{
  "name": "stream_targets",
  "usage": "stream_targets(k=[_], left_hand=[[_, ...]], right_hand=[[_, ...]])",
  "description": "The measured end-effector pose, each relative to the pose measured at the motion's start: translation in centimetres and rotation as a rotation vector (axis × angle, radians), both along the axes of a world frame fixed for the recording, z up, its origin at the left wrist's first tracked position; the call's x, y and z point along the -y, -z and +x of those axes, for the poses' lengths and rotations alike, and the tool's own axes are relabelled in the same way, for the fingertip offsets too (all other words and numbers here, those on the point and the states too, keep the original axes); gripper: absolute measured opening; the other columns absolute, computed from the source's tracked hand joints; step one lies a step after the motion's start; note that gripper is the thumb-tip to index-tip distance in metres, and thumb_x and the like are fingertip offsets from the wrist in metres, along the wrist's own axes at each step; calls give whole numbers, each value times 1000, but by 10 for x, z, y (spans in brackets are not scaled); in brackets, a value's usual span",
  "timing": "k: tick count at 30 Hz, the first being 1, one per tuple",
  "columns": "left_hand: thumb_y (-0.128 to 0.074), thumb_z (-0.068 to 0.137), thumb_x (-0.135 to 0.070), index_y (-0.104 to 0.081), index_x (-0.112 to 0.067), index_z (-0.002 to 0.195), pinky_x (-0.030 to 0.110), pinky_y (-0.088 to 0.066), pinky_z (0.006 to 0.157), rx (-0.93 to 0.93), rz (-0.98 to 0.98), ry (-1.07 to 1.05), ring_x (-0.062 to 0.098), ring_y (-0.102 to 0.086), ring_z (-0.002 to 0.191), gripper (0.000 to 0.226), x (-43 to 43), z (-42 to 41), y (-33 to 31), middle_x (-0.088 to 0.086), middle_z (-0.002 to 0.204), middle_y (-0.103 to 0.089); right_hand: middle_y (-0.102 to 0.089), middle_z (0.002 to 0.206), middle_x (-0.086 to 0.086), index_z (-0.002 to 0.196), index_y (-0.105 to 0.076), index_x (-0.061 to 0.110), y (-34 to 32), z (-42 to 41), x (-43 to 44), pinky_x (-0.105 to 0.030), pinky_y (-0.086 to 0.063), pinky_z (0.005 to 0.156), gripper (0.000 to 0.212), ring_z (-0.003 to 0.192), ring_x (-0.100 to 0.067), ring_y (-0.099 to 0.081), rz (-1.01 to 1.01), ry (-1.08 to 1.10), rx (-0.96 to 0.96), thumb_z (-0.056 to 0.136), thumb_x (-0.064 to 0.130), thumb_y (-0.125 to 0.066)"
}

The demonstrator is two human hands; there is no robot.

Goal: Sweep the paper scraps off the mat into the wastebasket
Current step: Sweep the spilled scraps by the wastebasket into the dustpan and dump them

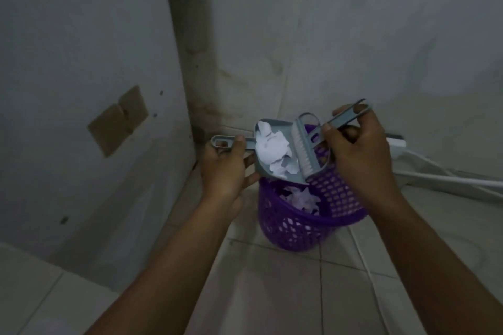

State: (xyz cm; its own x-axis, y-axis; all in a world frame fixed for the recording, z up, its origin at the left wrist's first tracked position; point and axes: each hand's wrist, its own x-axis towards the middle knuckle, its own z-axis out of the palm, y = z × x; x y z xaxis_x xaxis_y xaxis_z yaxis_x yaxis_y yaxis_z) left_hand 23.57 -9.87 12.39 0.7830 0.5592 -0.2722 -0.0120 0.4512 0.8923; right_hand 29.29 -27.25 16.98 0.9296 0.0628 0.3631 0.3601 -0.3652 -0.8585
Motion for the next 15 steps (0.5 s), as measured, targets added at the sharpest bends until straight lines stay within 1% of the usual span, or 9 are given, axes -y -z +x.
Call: stream_targets(k=[2, 4, 7, 9, 10, 11, 12, 14, 15], left_hand=[[-65, 100, -27, -59, -24, 99, 42, -65, 70, -12, 110, -13, 12, -75, 77, 6, 15, 18, 4, -2, 96, -75], [-68, 95, -32, -59, -30, 92, 52, -63, 80, -19, 230, -9, 18, -75, 87, 10, 21, 30, 10, -4, 95, -76], [-68, 96, -30, -59, -26, 93, 52, -62, 82, -15, 252, 5, 17, -75, 88, 10, 25, 34, 14, -1, 98, -75], [-66, 99, -25, -59, -19, 97, 46, -65, 75, -1, 154, 2, 11, -75, 77, 9, 28, 34, 14, 3, 98, -75], [-65, 100, -22, -58, -16, 100, 41, -65, 69, 8, 92, 8, 8, -74, 70, 9, 28, 32, 12, 4, 95, -74], [-64, 101, -20, -57, -15, 101, 37, -65, 65, 16, 44, 9, 6, -73, 66, 8, 28, 30, 10, 3, 93, -73], [-63, 101, -19, -57, -15, 102, 34, -64, 62, 18, 28, 1, 6, -73, 66, 8, 26, 28, 9, 1, 91, -72], [-62, 101, -20, -58, -14, 109, 34, -64, 64, 12, 37, -29, 11, -75, 76, 10, 16, 24, 9, 1, 95, -72], [-62, 102, -21, -58, -13, 114, 36, -64, 66, 16, 38, -39, 15, -75, 83, 15, 11, 22, 9, 2, 98, -73]], right_hand=[[-68, 84, 11, 106, -54, 27, 5, 7, 16, -23, -51, 66, 15, 75, -2, -67, -134, 55, 21, 93, 27, -61], [-67, 84, 13, 106, -53, 26, 7, 9, 27, -23, -51, 67, 14, 77, -3, -67, -144, 95, 80, 94, 26, -60], [-66, 76, 15, 102, -55, 29, 13, 6, 31, -25, -54, 70, 13, 77, -7, -67, 82, 89, 97, 93, 23, -63], [-71, 80, 8, 101, -57, 28, 23, 3, 20, -33, -57, 72, 15, 79, -13, -70, 255, 30, -18, 92, 19, -65], [-73, 84, 3, 102, -58, 26, 29, 4, 15, -36, -58, 73, 14, 81, -14, -71, 286, 18, -57, 92, 19, -65], [-73, 85, 1, 103, -58, 23, 35, 5, 11, -35, -58, 73, 14, 82, -11, -71, 282, 28, -72, 92, 19, -66], [-72, 84, 3, 104, -58, 21, 39, 6, 9, -29, -56, 71, 14, 79, -2, -69, 251, 58, -69, 92, 18, -65], [-65, 77, 10, 103, -57, 19, 41, 8, 14, -11, -46, 64, 13, 68, 11, -62, 179, 135, -45, 93, 17, -63], [-65, 75, 10, 103, -58, 19, 42, 10, 17, -10, -46, 63, 12, 67, 10, -62, 178, 128, -39, 93, 17, -63]])
